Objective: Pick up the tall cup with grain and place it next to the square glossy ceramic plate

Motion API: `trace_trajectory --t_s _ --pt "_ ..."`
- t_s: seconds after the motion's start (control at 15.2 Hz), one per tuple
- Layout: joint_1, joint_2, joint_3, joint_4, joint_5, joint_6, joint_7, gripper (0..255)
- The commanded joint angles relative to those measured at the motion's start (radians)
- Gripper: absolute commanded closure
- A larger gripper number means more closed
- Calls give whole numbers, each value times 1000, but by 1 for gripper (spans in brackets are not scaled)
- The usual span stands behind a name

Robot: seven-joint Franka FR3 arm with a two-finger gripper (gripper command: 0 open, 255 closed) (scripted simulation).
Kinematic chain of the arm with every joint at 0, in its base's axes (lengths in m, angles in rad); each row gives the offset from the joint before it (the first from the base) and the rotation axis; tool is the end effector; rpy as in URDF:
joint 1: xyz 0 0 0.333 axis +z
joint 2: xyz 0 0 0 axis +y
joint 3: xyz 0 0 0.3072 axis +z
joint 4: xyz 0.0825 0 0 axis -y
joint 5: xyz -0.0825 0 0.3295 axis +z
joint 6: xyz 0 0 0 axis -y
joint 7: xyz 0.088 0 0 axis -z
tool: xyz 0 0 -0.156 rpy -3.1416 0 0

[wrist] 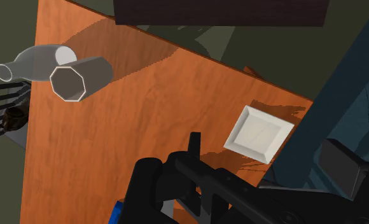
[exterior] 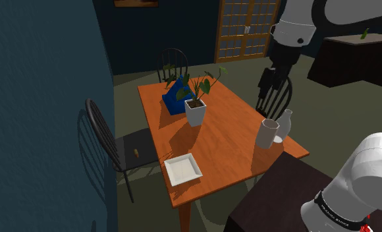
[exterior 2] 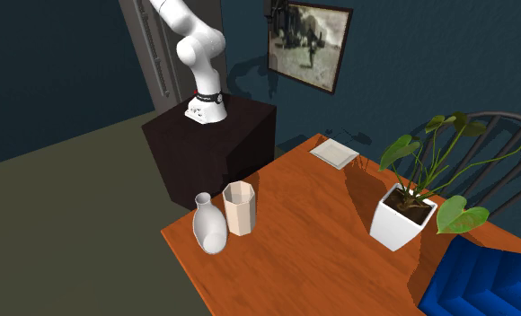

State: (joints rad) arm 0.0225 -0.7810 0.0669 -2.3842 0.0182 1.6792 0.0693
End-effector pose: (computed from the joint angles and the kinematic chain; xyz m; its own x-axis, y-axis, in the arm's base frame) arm 0.2726 0.0312 0.5315 0.9971 0.0021 0.0766 0.0003 -0.9997 0.0236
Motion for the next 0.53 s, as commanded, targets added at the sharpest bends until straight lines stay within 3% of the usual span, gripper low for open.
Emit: trace_trajectory --t_s 0.0,0.46 --pt "0 0 0 0 0 0 0 0" --pt "-46 16 -114 -160 -68 178 -124 0"
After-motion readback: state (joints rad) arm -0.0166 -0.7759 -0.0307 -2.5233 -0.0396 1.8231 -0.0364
